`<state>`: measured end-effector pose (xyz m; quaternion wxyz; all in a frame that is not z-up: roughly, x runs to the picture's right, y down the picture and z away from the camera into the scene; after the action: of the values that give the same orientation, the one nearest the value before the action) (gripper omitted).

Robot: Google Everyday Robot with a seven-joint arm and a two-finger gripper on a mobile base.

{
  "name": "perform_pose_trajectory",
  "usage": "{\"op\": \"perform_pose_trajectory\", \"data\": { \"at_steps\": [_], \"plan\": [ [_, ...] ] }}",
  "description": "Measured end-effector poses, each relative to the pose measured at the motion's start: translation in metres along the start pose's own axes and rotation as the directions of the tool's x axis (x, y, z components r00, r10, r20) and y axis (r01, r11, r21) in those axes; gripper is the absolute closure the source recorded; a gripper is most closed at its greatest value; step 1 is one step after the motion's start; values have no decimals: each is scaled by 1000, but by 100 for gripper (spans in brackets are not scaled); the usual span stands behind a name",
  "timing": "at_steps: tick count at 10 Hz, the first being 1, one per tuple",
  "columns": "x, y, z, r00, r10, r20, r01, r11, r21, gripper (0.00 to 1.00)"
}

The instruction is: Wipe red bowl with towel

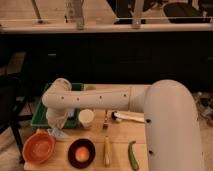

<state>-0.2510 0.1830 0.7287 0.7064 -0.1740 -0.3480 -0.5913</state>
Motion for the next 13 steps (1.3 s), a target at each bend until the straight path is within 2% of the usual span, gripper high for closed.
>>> {"op": "perform_pose_trajectory", "data": {
  "at_steps": [6,10,11,13],
  "plan": [
    [0,-1,2,1000,-13,5,13,1000,-5,100],
    [-6,-40,25,996,-83,31,84,996,-22,100],
    [-14,-61,35,994,-106,8,106,994,-32,100],
    [-23,-75,46,993,-122,6,122,992,-22,100]
  ]
}}
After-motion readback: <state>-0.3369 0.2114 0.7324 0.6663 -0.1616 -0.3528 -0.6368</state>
